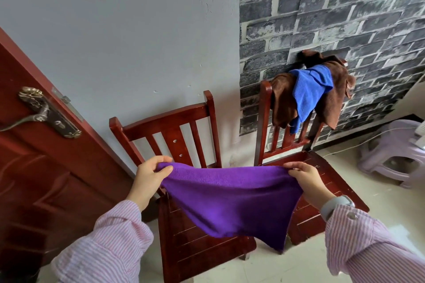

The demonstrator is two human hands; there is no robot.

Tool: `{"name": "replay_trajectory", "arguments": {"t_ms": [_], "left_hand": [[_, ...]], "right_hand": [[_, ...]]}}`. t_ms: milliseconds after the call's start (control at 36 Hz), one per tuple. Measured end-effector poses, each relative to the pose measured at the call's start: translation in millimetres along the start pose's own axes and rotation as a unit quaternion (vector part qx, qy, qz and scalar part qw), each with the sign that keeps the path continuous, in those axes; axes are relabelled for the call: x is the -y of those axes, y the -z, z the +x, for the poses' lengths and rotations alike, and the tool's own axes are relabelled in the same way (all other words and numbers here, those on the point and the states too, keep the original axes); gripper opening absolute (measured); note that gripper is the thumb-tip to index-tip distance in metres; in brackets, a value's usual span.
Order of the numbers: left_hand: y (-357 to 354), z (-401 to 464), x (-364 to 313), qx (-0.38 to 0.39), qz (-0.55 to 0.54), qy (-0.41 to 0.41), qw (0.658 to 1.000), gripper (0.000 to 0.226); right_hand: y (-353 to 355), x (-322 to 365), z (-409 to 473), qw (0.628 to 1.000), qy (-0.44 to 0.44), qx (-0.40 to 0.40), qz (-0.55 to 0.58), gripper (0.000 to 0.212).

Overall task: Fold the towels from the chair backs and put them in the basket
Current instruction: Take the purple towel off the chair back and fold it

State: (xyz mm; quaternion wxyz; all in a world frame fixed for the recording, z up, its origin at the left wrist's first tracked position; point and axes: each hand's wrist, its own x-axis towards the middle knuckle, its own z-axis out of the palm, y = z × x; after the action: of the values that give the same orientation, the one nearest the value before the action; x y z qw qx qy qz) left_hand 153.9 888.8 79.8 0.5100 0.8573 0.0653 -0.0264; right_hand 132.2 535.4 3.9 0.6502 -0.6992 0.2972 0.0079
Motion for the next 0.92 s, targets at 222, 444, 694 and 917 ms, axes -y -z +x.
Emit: {"name": "replay_trajectory", "arguments": {"t_ms": [222,444,694,917], "left_hand": [[6.6,12.4,7.1,0.036,0.164,-0.054,0.984,0.010],[11.8,19.8,7.6,-0.006,0.233,-0.072,0.970,0.016],[7.7,12.8,20.8,-0.027,0.066,0.024,0.997,0.016],[3.7,2.0,20.9,0.108,0.014,0.063,0.992,0.029]], "right_hand": [[6.3,13.1,3.7,1.000,0.012,0.020,0.017,0.036],[7.5,24.0,2.9,0.955,0.133,-0.032,-0.262,0.024],[6.7,12.3,-1.9,0.964,0.090,-0.002,-0.251,0.016],[18.2,12.8,-7.1,0.981,0.053,0.091,-0.164,0.018]]}}
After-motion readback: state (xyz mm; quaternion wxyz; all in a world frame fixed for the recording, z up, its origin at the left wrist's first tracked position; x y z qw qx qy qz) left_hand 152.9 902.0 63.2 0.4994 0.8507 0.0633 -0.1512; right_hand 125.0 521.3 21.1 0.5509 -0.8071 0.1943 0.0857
